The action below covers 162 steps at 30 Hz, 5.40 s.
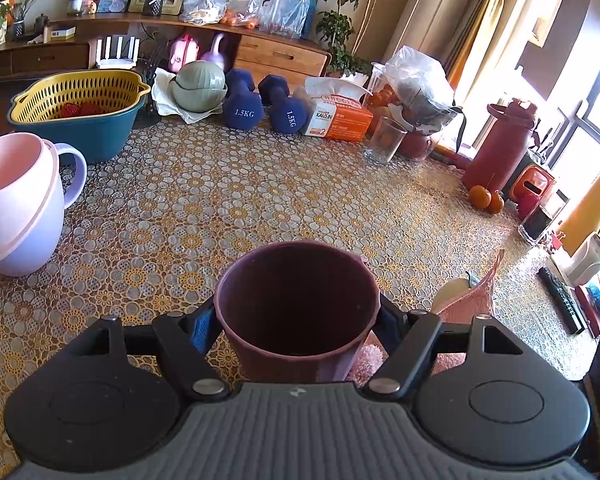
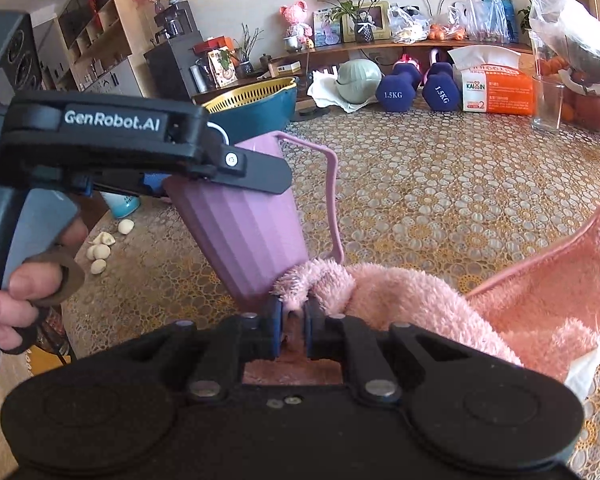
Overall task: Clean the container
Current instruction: 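Press the towel in the right gripper against the cup's outer wall, then rub the towel along the cup's outer wall with the right gripper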
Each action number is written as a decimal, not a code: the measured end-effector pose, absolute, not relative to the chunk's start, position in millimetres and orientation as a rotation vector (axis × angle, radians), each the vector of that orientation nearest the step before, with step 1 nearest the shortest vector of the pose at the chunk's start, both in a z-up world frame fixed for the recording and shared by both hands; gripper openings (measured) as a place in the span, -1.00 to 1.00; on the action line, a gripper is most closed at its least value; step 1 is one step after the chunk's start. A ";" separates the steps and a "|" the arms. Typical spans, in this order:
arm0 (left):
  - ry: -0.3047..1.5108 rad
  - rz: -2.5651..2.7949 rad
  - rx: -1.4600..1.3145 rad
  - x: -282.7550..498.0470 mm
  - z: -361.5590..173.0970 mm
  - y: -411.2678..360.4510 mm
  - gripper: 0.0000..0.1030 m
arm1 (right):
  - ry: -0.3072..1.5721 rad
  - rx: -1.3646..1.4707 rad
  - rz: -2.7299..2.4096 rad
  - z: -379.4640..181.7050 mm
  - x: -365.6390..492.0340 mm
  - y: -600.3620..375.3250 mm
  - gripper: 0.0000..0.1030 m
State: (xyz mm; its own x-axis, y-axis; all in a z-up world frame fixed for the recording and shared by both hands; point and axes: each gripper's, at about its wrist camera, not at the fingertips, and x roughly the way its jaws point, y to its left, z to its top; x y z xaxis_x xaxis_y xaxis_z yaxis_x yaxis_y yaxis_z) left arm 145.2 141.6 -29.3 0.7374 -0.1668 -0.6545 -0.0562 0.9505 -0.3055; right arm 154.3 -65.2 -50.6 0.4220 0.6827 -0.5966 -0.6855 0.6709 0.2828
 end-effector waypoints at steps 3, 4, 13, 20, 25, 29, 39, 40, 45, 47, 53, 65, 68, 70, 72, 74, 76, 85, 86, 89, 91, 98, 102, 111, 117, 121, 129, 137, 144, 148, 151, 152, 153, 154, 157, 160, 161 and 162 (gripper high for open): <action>0.742 -0.062 -0.317 145.6 -29.4 142.2 0.47 | 0.700 0.025 0.882 -33.4 152.8 -68.2 -0.80; 0.743 -0.063 -0.316 145.6 -29.4 142.1 0.47 | 0.686 0.033 0.890 -27.5 152.4 -68.2 -0.80; 0.745 -0.057 -0.329 146.3 -29.7 143.6 0.47 | 0.651 0.031 0.914 -13.4 159.0 -57.1 -0.78; 0.750 -0.056 -0.350 148.2 -30.0 147.4 0.47 | 0.655 0.035 0.921 -18.9 160.5 -58.3 -0.78; 0.752 -0.055 -0.360 148.8 -30.0 148.9 0.47 | 0.670 0.030 0.919 -27.2 160.5 -58.5 -0.78; 0.753 -0.053 -0.364 148.3 -29.9 149.1 0.47 | 0.692 0.017 0.913 -36.2 160.6 -58.4 -0.78; 0.750 -0.055 -0.330 146.1 -29.1 144.9 0.47 | 0.761 -0.073 0.837 -66.8 158.8 -62.2 -0.81; 0.751 -0.055 -0.328 146.0 -28.9 145.0 0.47 | 0.758 -0.080 0.836 -67.4 157.2 -63.6 -0.81; 0.751 -0.054 -0.324 145.9 -28.2 144.5 0.47 | 0.718 -0.131 0.843 -58.2 145.6 -76.6 -0.53; 0.751 -0.051 -0.319 146.0 -28.0 142.6 0.47 | 0.681 -0.146 0.836 -49.5 141.6 -83.4 -0.23; 0.751 -0.043 -0.304 144.9 -27.3 138.8 0.47 | 0.614 -0.155 0.792 -34.8 147.0 -91.8 0.88; 0.754 -0.036 -0.298 143.9 -26.6 136.1 0.47 | 0.760 -0.184 0.701 -72.2 161.1 -71.6 0.98; 0.755 -0.034 -0.300 144.1 -26.3 135.9 0.47 | 0.731 -0.227 0.668 -78.7 151.0 -68.5 0.98; 0.756 -0.033 -0.300 144.1 -25.9 135.7 0.47 | 0.737 -0.198 0.639 -77.0 152.1 -69.1 0.90; 0.756 -0.033 -0.300 144.3 -25.9 135.8 0.47 | 0.730 -0.184 0.614 -73.5 153.1 -69.6 0.62; 0.755 -0.034 -0.300 144.3 -26.0 136.0 0.47 | 0.721 -0.180 0.598 -71.3 152.6 -70.5 0.38; 0.756 -0.033 -0.301 144.3 -25.8 135.9 0.47 | 0.708 -0.180 0.594 -69.4 149.8 -71.6 0.10; 0.761 -0.032 -0.318 145.7 -26.7 139.3 0.47 | 0.657 -0.015 0.656 -42.5 141.7 -93.4 -0.51; 0.762 -0.032 -0.320 146.1 -26.8 139.7 0.47 | 0.644 0.022 0.684 -35.7 139.9 -96.5 -0.51; 0.766 -0.029 -0.329 147.3 -26.6 140.9 0.47 | 0.621 0.089 0.751 -19.3 137.1 -98.5 -0.51; 0.767 -0.028 -0.332 147.7 -26.5 141.3 0.47 | 0.627 0.102 0.767 -15.0 138.0 -93.7 -0.51; 0.770 -0.028 -0.331 147.1 -26.0 141.4 0.47 | 0.645 0.053 0.764 -19.5 142.3 -73.1 -0.51; 0.770 -0.029 -0.333 147.6 -25.7 141.2 0.47 | 0.653 0.011 0.755 -22.8 141.7 -65.7 -0.51; 0.770 -0.029 -0.330 147.8 -25.7 141.2 0.47 | 0.681 -0.073 0.728 -34.0 142.8 -57.1 -0.51; 0.769 -0.031 -0.327 147.4 -25.7 140.6 0.47 | 0.717 -0.104 0.690 -49.0 150.3 -56.6 -0.51; 0.769 -0.035 -0.311 147.7 -24.6 137.3 0.47 | 0.740 -0.130 0.662 -62.6 155.4 -57.8 -0.51; 0.770 -0.037 -0.344 148.3 -25.8 143.5 0.47 | 0.709 -0.097 0.665 -48.5 151.0 -63.4 -0.51; 0.771 -0.034 -0.367 149.2 -26.3 146.8 0.47 | 0.640 -0.028 0.741 -11.1 134.5 -64.9 -0.51; 0.770 -0.035 -0.359 147.9 -26.7 147.0 0.47 | 0.665 -0.029 0.731 -16.9 143.7 -55.6 -0.51; 0.773 -0.030 -0.354 148.1 -26.7 147.0 0.47 | 0.678 -0.037 0.719 -24.2 148.9 -54.0 -0.51; 0.774 -0.027 -0.326 147.8 -27.4 145.1 0.47 | 0.682 -0.055 0.707 -28.8 151.6 -53.0 -0.51; 0.774 -0.026 -0.327 147.7 -27.3 145.2 0.47 | 0.686 -0.058 0.702 -31.1 152.1 -53.0 -0.51; 0.774 -0.027 -0.328 147.7 -27.3 145.3 0.47 | 0.689 -0.060 0.698 -33.7 152.6 -53.2 -0.51; 0.774 -0.027 -0.328 147.7 -27.2 145.2 0.47 | 0.691 -0.066 0.695 -35.7 152.6 -53.1 -0.51; 0.775 -0.027 -0.320 148.1 -26.5 144.1 0.47 | 0.696 -0.090 0.682 -42.2 153.6 -52.7 -0.51; 0.774 -0.029 -0.309 147.7 -26.1 141.7 0.47 | 0.716 -0.100 0.668 -49.6 156.5 -53.4 -0.51; 0.774 -0.030 -0.304 147.7 -26.0 140.8 0.47 | 0.722 -0.104 0.663 -52.3 157.6 -53.5 -0.51; 0.775 -0.033 -0.300 147.5 -26.2 139.9 0.46 | 0.734 -0.102 0.658 -55.8 159.8 -53.8 -0.51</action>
